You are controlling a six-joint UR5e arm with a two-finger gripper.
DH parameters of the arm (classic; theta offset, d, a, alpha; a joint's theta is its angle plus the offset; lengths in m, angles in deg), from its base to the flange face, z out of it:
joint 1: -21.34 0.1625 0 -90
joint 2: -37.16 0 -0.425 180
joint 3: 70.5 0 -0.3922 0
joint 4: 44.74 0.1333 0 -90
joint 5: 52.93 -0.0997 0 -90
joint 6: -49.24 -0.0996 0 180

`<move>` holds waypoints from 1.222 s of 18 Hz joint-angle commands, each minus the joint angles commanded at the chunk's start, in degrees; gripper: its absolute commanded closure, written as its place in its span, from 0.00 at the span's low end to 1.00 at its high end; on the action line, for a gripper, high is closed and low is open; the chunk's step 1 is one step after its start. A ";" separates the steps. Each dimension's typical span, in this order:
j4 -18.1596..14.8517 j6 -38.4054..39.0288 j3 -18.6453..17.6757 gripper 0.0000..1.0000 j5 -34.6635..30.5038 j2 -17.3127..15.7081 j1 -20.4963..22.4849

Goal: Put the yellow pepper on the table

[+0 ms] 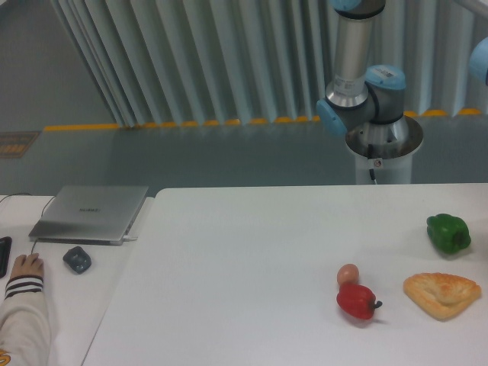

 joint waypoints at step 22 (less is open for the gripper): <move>8.52 5.95 -2.99 0.00 -0.44 -1.93 4.22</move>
